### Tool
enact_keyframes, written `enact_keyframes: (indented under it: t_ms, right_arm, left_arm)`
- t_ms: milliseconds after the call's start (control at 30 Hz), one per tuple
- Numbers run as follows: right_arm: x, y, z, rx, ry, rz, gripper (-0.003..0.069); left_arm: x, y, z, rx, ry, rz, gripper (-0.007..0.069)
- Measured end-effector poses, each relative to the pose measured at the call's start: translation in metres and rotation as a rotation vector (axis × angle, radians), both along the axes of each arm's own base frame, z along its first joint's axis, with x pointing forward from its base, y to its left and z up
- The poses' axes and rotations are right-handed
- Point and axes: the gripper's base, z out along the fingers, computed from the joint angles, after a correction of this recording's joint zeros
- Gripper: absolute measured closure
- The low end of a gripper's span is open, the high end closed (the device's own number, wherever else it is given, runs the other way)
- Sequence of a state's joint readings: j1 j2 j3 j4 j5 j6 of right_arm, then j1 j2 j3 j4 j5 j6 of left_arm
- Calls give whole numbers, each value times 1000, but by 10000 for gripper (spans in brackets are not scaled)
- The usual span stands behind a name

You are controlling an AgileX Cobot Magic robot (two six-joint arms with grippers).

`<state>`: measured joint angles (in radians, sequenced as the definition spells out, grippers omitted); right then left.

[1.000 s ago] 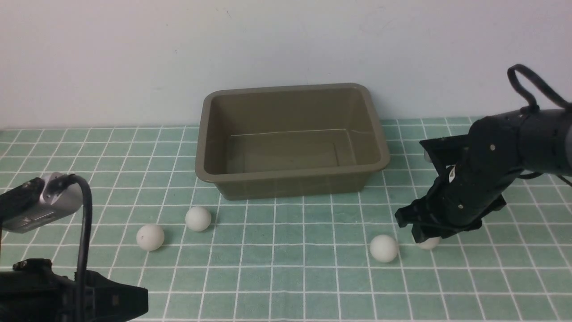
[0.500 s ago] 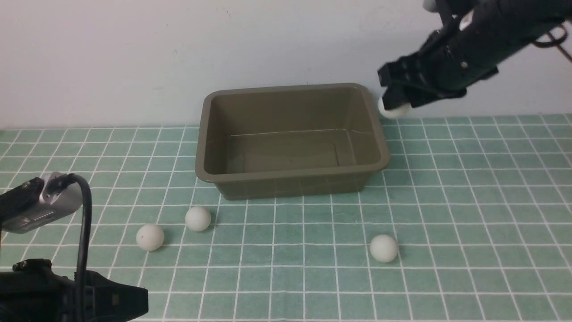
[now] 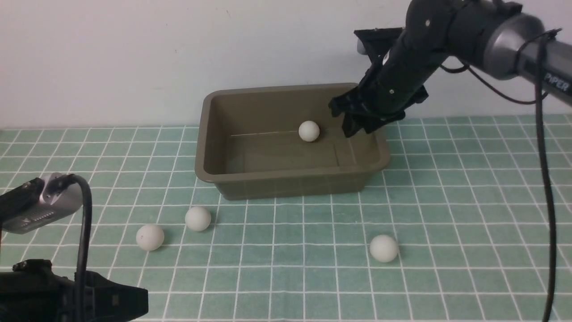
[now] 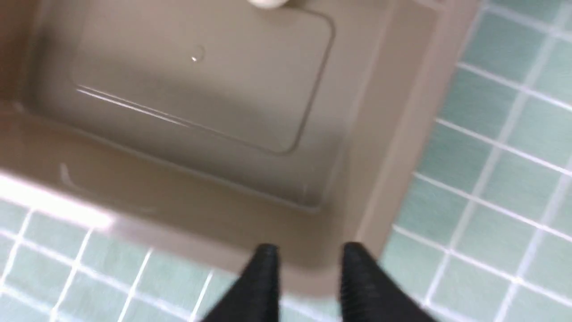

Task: Put the table tennis balls in the box on the green coffee tablecloth.
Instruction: 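Reach for and grasp a ping pong ball on the table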

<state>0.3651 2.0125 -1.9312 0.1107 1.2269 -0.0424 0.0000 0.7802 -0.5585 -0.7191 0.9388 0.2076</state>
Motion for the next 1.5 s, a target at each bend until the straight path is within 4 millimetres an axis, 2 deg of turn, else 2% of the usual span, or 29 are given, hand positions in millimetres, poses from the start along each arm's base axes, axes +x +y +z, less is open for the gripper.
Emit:
enact_keyframes:
  t_ms: [100, 167, 233, 333, 367, 500, 633, 867, 967, 1033, 1133, 1267, 1367, 1433, 1500]
  right_arm:
    - [-24, -6, 4, 1, 34, 3, 625]
    - [-45, -8, -6, -8, 100, 2, 655]
    - [-59, -9, -13, -13, 143, 1, 664]
    - [-81, -9, -36, -24, 221, 2, 669]
    - [-90, -9, -50, -30, 246, 0, 666]
    - [-101, -6, -75, -31, 258, 3, 629]
    - [-101, -5, -91, -26, 249, -11, 532]
    - [-90, -1, -110, -14, 231, -28, 313]
    - [-88, 0, -121, -24, 248, -29, 238]
    - [-86, 1, -128, -32, 264, -30, 216]
    - [-85, 2, -137, -43, 281, -28, 225]
    - [-85, 2, -139, -50, 284, -11, 344]
    - [-87, 1, -137, -64, 294, 21, 340]
    - [-91, -1, -124, -62, 289, 35, 340]
    - [-98, -4, -99, -48, 264, 45, 340]
  left_arm:
    - [0, 0, 0, 0, 0, 0, 436]
    - [0, 0, 0, 0, 0, 0, 436]
    - [0, 0, 0, 0, 0, 0, 436]
    - [0, 0, 0, 0, -1, 0, 436]
    - [0, 0, 0, 0, -1, 0, 436]
    - [0, 0, 0, 0, -1, 0, 435]
    - [0, 0, 0, 0, -1, 0, 426]
    - [0, 0, 0, 0, -1, 0, 420]
    - [0, 0, 0, 0, -1, 0, 415]
    - [0, 0, 0, 0, -1, 0, 415]
    - [0, 0, 0, 0, -1, 0, 415]
    - [0, 0, 0, 0, -1, 0, 415]
    - [0, 0, 0, 0, -1, 0, 415]
    - [0, 0, 0, 0, -1, 0, 415]
    - [0, 0, 0, 0, -1, 0, 415]
